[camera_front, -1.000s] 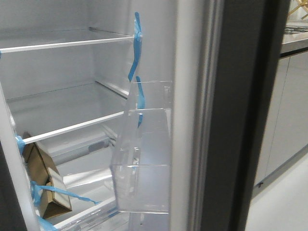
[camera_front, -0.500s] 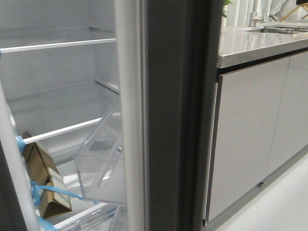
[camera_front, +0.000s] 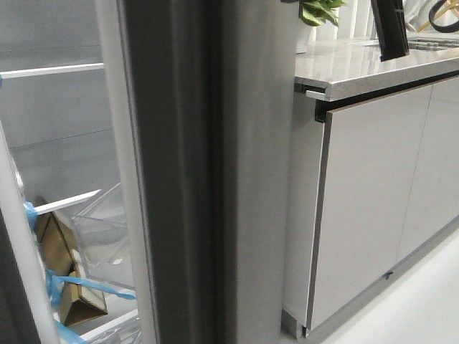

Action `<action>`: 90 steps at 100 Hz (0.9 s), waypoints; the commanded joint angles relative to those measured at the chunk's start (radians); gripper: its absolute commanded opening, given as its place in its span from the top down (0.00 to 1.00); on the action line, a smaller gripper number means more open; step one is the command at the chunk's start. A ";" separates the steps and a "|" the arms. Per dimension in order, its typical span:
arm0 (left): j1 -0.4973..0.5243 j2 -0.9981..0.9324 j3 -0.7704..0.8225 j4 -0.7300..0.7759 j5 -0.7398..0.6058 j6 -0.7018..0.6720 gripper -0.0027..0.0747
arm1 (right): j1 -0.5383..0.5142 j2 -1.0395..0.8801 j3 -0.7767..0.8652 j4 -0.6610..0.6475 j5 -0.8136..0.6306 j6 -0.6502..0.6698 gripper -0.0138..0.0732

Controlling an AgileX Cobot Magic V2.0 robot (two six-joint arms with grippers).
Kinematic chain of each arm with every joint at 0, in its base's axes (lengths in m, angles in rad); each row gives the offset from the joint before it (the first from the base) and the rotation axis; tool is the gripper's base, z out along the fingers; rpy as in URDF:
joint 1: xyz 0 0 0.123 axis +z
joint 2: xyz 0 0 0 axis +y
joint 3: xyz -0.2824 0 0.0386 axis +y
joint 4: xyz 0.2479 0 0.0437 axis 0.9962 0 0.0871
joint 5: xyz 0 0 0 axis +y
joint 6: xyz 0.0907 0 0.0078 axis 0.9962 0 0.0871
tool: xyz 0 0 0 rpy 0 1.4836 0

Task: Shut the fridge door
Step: 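Push the fridge door closed with the right gripper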

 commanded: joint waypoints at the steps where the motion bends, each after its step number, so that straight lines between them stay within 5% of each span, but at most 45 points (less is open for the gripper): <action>1: 0.002 -0.022 0.035 -0.003 -0.073 -0.002 0.99 | 0.003 -0.032 -0.035 0.100 0.024 -0.076 0.93; 19: 0.002 -0.022 0.035 -0.003 -0.073 -0.002 0.99 | 0.043 -0.030 -0.035 0.257 -0.029 -0.225 0.93; 90: 0.002 -0.022 0.035 -0.003 -0.073 -0.002 0.99 | 0.160 0.204 -0.353 0.256 0.036 -0.253 0.93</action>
